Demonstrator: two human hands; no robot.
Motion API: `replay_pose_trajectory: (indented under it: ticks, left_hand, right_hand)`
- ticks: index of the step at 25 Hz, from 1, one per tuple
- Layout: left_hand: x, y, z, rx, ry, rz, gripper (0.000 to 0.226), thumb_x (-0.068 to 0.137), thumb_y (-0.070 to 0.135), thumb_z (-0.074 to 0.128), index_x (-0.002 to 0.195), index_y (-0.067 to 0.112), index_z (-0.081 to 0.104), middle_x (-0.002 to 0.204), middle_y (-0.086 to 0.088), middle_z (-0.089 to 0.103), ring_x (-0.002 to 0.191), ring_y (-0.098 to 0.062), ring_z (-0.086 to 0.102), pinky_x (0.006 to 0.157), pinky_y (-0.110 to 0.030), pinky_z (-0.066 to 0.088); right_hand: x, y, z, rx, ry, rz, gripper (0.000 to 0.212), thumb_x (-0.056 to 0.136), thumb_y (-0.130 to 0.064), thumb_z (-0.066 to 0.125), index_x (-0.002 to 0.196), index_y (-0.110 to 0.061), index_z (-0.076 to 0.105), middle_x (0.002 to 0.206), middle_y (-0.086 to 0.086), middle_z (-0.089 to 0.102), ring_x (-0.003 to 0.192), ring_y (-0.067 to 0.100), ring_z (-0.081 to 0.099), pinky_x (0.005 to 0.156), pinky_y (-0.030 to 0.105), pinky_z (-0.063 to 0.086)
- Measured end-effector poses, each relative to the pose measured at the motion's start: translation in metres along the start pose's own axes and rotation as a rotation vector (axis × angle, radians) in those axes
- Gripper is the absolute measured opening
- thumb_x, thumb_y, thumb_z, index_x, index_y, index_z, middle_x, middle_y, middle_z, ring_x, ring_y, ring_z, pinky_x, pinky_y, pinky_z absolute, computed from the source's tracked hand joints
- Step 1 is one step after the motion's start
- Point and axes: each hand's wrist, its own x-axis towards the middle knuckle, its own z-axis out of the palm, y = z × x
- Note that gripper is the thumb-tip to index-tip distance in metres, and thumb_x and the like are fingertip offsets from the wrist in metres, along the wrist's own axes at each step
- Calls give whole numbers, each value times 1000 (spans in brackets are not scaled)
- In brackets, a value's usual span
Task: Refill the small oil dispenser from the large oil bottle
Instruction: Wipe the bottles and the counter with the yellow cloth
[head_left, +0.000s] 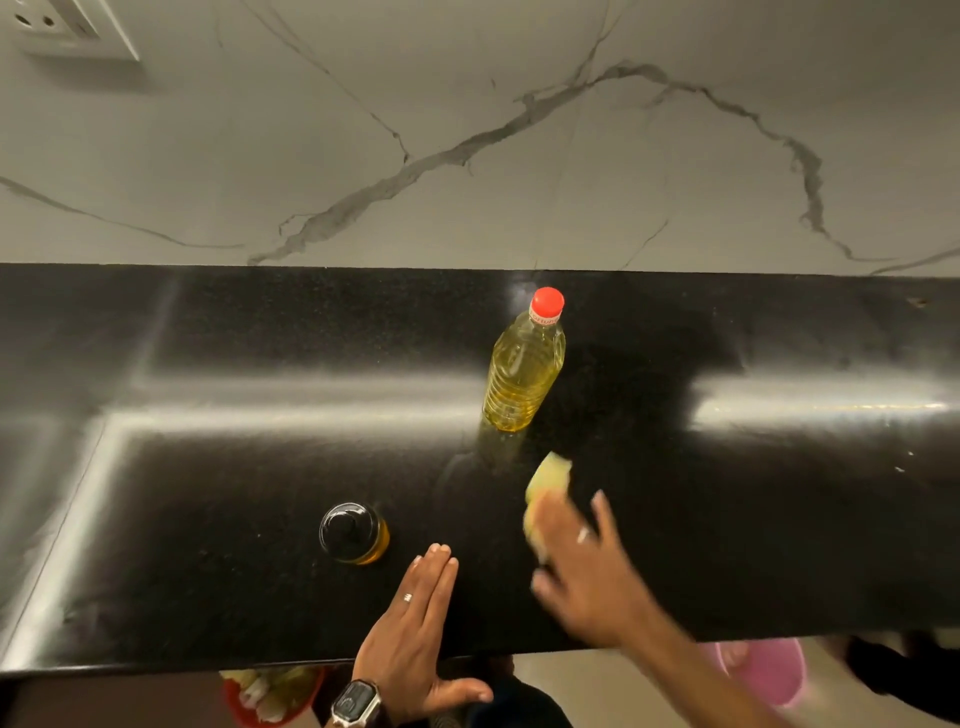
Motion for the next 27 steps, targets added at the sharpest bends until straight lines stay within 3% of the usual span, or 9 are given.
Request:
replay_pose_trajectory:
  ticks: [2, 3, 6, 9, 14, 19, 21, 24, 27]
  left_hand:
    - [0, -1, 7, -2, 17, 16, 134, 69, 104, 39, 158, 4, 32, 167, -10, 20, 157, -29, 18, 126, -33, 15]
    - [0, 0, 8, -2, 12, 10, 134, 68, 105, 37, 157, 5, 34, 166, -11, 25, 152, -32, 31, 125, -37, 26]
    - [0, 1, 4, -10, -32, -39, 134, 66, 107, 34, 154, 6, 39, 160, -14, 41, 141, -34, 47, 110, -42, 41]
    - [2, 3, -4, -23, -43, -53, 136, 66, 107, 32, 157, 6, 35, 161, -13, 40, 148, -29, 31, 125, -35, 22]
    - [-3, 0, 1, -56, 13, -11, 138, 68, 103, 43, 162, 5, 22, 169, -14, 22, 154, -26, 17, 125, -32, 7]
    - [-3, 4, -6, -47, 17, -49, 136, 66, 107, 29, 158, 8, 33, 163, -8, 35, 150, -18, 22, 119, -33, 27]
    - [-4, 3, -1, -94, 59, -14, 136, 66, 105, 39, 159, 6, 31, 168, -8, 24, 155, -21, 15, 123, -35, 22]
    - [-4, -5, 13, -220, 191, 8, 129, 70, 97, 54, 161, 10, 23, 173, -2, 8, 160, -16, 9, 128, -34, 13]
    - [-3, -2, 14, -354, 245, -53, 112, 76, 88, 62, 160, 25, 23, 171, 12, 13, 157, -8, 18, 124, -44, 32]
  right_hand:
    - [-61, -34, 29, -97, 11, -309, 86, 95, -69, 41, 162, -18, 27, 170, 6, 26, 161, 21, 10, 122, 67, 17]
    - [-79, -26, 35, -143, -2, -283, 90, 93, -71, 42, 162, -17, 26, 172, 8, 19, 159, 24, 16, 120, 66, 19]
    - [-79, 28, 35, -86, 71, 153, 88, 99, -72, 28, 164, -14, 19, 174, 9, 6, 159, 28, 19, 124, 61, 5]
    - [-26, 33, 9, 53, 41, 385, 90, 99, -75, 6, 165, -15, 5, 174, 6, 1, 161, 24, -1, 125, 61, -12]
    - [-14, -47, -2, -78, 20, -375, 80, 98, -63, 44, 162, -18, 29, 170, 4, 27, 158, 21, 22, 120, 61, 6]
    - [72, -31, -19, -54, 40, -163, 78, 102, -55, 34, 166, -16, 10, 175, 4, 2, 162, 21, 2, 125, 62, 0]
    - [99, -53, -25, -34, 18, -199, 76, 103, -54, 29, 167, -16, 9, 175, 4, -1, 161, 20, -7, 125, 62, -1]
    - [68, -68, -20, -4, 16, -323, 72, 104, -50, 31, 167, -21, 7, 175, 0, -3, 161, 16, -9, 123, 58, -14]
    - [-16, -47, 13, -19, 72, -330, 78, 100, -58, 41, 166, -23, 18, 175, -1, 10, 162, 16, -3, 122, 58, -8]
